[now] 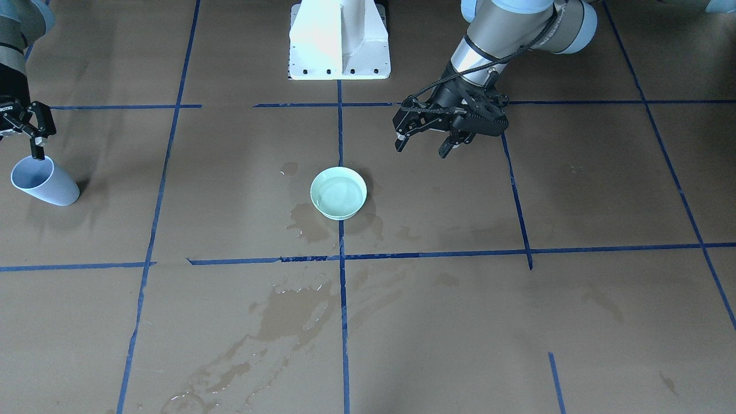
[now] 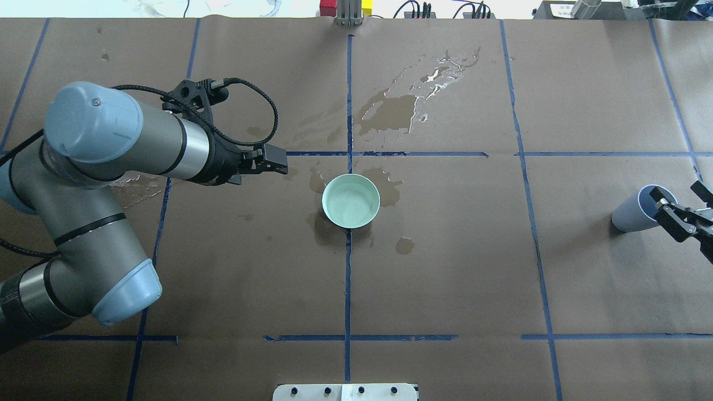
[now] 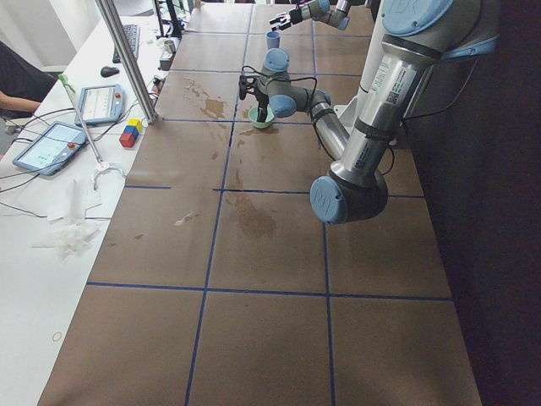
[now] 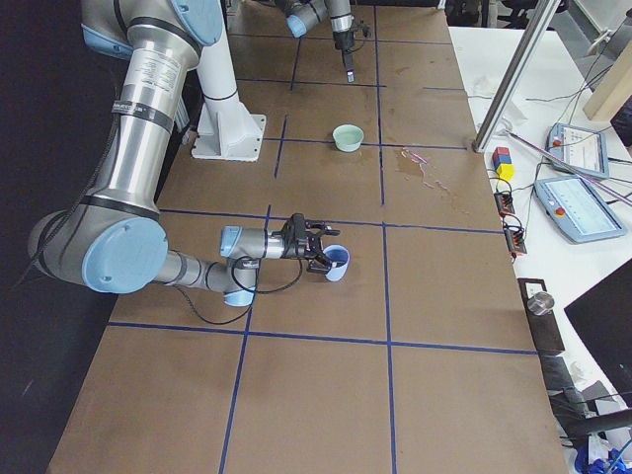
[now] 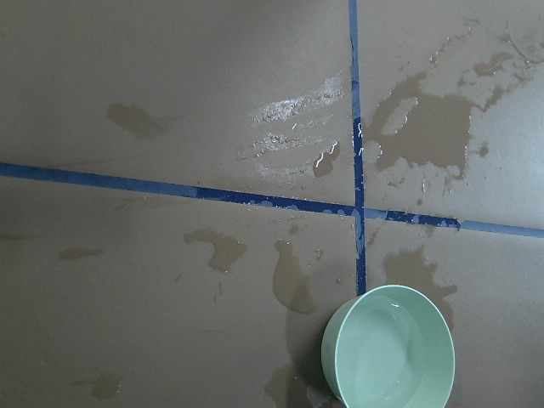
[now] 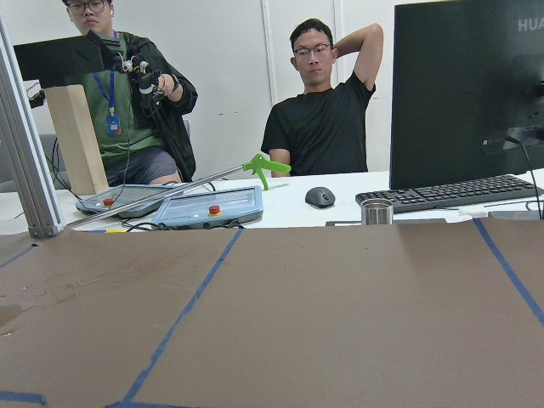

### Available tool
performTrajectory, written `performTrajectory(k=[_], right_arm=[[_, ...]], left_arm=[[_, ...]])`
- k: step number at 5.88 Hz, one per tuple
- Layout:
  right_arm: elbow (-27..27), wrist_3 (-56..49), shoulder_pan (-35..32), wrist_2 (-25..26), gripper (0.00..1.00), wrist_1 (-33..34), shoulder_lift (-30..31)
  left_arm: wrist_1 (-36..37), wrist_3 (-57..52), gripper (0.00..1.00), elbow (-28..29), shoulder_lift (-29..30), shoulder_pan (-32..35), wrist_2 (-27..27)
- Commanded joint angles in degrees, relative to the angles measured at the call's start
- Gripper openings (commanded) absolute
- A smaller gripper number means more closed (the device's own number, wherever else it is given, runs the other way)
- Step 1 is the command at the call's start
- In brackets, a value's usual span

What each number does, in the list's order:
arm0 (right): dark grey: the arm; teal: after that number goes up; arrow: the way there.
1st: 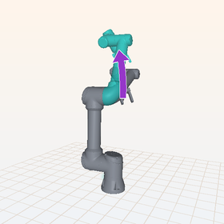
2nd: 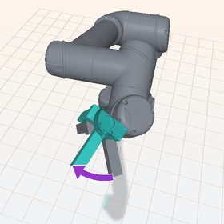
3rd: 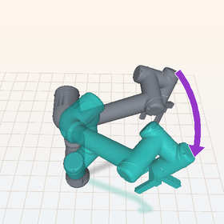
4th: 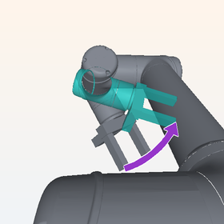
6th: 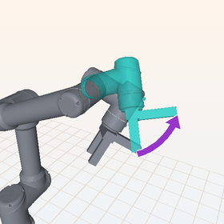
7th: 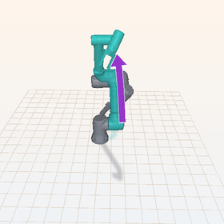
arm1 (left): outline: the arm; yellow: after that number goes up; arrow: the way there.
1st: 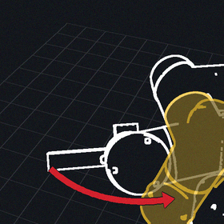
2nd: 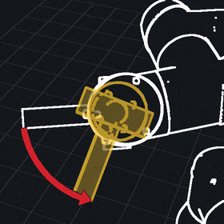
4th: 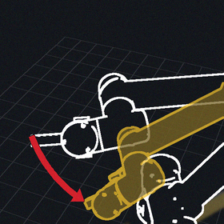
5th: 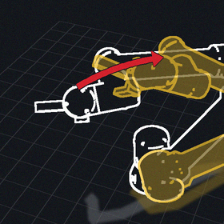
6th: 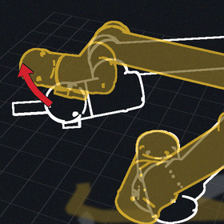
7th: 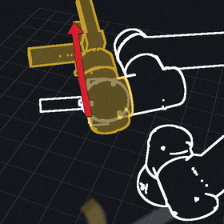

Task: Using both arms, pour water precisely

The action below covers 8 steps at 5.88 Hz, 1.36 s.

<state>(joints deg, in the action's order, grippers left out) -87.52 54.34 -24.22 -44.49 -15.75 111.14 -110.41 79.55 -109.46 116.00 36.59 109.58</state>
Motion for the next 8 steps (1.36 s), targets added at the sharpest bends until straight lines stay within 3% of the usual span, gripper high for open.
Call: performTrajectory(k=[1, 2, 3, 4, 5, 6, 8], right_arm=[[0.2, -2.5, -11.3, -14.0, 1.0, 0.5, -0.3], [0.0, -2.7, -20.8, -25.6, 1.0, 3.0, -0.8], [0.2, -6.5, -33.7, -42.0, 1.0, 6.7, -3.4], [0.2, -8.7, -48.1, -62.1, 1.0, 15.0, -8.2], [0.2, -12.0, -57.5, -75.5, 1.0, 24.6, -12.3], [0.1, -22.7, -61.5, -79.0, 1.0, 31.6, -12.7], [-0.3, -35.8, -70.6, -93.2, 1.0, 52.4, -14.5]], left_arm=[[0.0, 2.9, 0.99, -0.3, 0.5, -2.2, 0.0], [0.2, 3.1, 0.97, 0.6, 0.4, -5.4, -0.2], [1.0, 3.1, 0.92, 0.7, 0.5, -5.8, -0.2], [1.7, 3.3, 0.93, 1.5, 0.5, -6.1, -0.2], [5.1, 3.7, 0.99, 4.0, 3.0, -6.3, -0.2], [5.6, 3.8, 0.99, 5.3, 4.2, -7.8, -0.9], [8.6, 3.8, 0.99, 10.1, 9.1, -9.0, -1.4]])
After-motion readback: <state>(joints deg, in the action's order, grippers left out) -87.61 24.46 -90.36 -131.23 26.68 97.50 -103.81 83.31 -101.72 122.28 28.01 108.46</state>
